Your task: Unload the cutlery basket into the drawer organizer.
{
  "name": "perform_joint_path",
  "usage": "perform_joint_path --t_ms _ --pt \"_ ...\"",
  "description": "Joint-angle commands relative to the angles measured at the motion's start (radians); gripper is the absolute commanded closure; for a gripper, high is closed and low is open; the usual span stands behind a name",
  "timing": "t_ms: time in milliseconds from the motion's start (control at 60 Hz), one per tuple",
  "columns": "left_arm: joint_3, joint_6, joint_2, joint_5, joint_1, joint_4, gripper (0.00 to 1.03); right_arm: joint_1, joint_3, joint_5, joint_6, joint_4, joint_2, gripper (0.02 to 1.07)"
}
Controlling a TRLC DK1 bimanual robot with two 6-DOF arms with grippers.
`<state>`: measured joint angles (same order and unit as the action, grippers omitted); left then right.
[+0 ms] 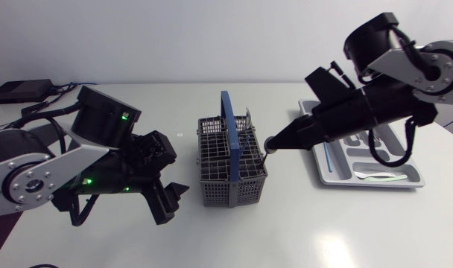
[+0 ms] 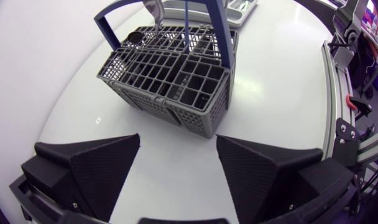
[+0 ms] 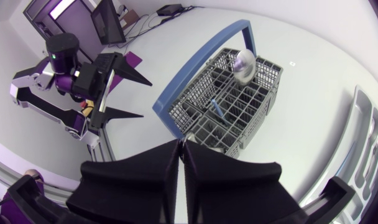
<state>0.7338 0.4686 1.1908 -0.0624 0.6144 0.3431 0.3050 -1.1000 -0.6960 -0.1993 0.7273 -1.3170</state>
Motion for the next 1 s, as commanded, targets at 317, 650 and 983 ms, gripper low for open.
perform_joint_path --t_ms 317,650,983 --pt "-0.017 -0.013 -0.005 0.024 0.047 0.007 0.06 -0.296 -0.035 -0.169 -0.042 0.133 0.156 1.02" --pt "-0.025 -0.013 -0.003 0.026 0.047 0.007 0.06 -0.472 0.091 0.043 -0.207 0.109 0.148 1.02" --pt "-0.025 -0.013 0.000 0.026 0.054 0.007 0.06 -0.696 0.161 0.228 -0.384 0.018 0.047 1.02"
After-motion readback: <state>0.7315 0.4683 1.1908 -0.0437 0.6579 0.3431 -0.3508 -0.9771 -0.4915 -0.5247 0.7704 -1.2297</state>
